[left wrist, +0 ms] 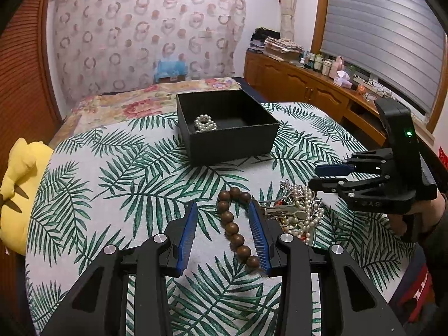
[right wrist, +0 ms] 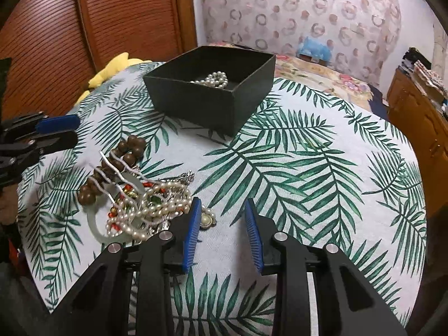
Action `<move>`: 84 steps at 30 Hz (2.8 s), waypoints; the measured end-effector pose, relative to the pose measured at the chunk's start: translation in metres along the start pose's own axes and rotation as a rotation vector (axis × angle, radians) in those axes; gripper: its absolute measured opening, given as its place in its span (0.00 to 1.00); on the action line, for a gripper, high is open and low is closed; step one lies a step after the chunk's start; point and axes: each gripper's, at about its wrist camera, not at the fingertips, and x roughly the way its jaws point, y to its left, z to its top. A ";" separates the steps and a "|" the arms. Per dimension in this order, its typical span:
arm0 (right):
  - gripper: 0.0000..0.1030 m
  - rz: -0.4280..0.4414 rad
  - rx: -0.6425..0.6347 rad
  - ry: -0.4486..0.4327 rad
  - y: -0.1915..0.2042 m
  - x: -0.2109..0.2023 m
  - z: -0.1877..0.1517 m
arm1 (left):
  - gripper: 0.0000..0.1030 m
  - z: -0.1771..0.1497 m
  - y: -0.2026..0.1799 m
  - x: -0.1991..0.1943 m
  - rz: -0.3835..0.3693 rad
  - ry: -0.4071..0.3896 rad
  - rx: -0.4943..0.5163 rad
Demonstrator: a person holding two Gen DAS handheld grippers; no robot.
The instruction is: Organize jewelry
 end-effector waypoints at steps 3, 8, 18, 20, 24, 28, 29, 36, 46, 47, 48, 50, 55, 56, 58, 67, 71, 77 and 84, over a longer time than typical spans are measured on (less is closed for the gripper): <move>0.33 -0.117 -0.044 0.012 0.004 0.002 0.004 | 0.35 0.000 0.000 0.000 0.000 0.003 -0.003; 0.33 -0.083 0.015 0.021 -0.015 0.001 0.004 | 0.35 -0.002 -0.001 0.001 -0.001 0.006 -0.002; 0.34 -0.054 0.037 0.016 -0.008 0.002 0.000 | 0.44 -0.003 -0.001 0.000 0.001 0.002 0.000; 0.34 -0.096 0.051 0.015 -0.013 0.002 0.001 | 0.44 -0.003 -0.002 0.000 0.000 0.000 -0.001; 0.12 -0.081 0.024 0.018 -0.007 0.001 0.000 | 0.45 -0.003 -0.001 0.001 0.001 0.003 -0.002; 0.09 -0.091 -0.004 0.016 -0.002 -0.001 -0.001 | 0.50 -0.003 -0.001 0.001 -0.004 0.011 -0.013; 0.09 -0.082 0.001 0.013 -0.003 -0.002 -0.001 | 0.50 -0.004 -0.001 0.002 -0.007 0.014 -0.015; 0.08 -0.068 0.010 -0.127 -0.003 -0.045 0.010 | 0.50 -0.005 0.002 0.003 -0.009 0.017 -0.021; 0.08 -0.108 0.005 -0.290 -0.012 -0.117 0.039 | 0.50 -0.005 -0.003 0.003 -0.025 0.016 -0.019; 0.08 -0.115 0.002 -0.298 -0.013 -0.123 0.041 | 0.50 -0.004 -0.004 0.003 -0.026 0.015 -0.019; 0.08 -0.123 -0.001 -0.308 -0.014 -0.129 0.042 | 0.50 -0.004 -0.004 0.003 -0.027 0.016 -0.019; 0.08 -0.139 0.000 -0.321 -0.017 -0.137 0.043 | 0.50 -0.004 -0.006 0.003 -0.034 0.017 -0.020; 0.08 -0.175 0.012 -0.346 -0.027 -0.152 0.044 | 0.50 -0.003 -0.009 0.006 -0.055 0.024 -0.023; 0.08 -0.178 0.015 -0.347 -0.030 -0.154 0.044 | 0.50 -0.003 -0.009 0.008 -0.066 0.028 -0.027; 0.08 -0.179 0.020 -0.342 -0.034 -0.153 0.042 | 0.50 -0.003 -0.011 0.012 -0.081 0.039 -0.033; 0.08 -0.148 0.036 -0.284 -0.039 -0.126 0.026 | 0.50 0.000 -0.021 0.033 -0.140 0.078 -0.051; 0.08 -0.142 0.031 -0.278 -0.036 -0.122 0.025 | 0.43 0.003 -0.027 0.037 -0.169 0.072 -0.055; 0.09 -0.140 0.029 -0.279 -0.034 -0.122 0.024 | 0.32 0.004 -0.028 0.044 -0.188 0.079 -0.089; 0.09 -0.140 0.031 -0.280 -0.034 -0.121 0.024 | 0.09 0.006 -0.027 0.034 -0.246 0.046 -0.124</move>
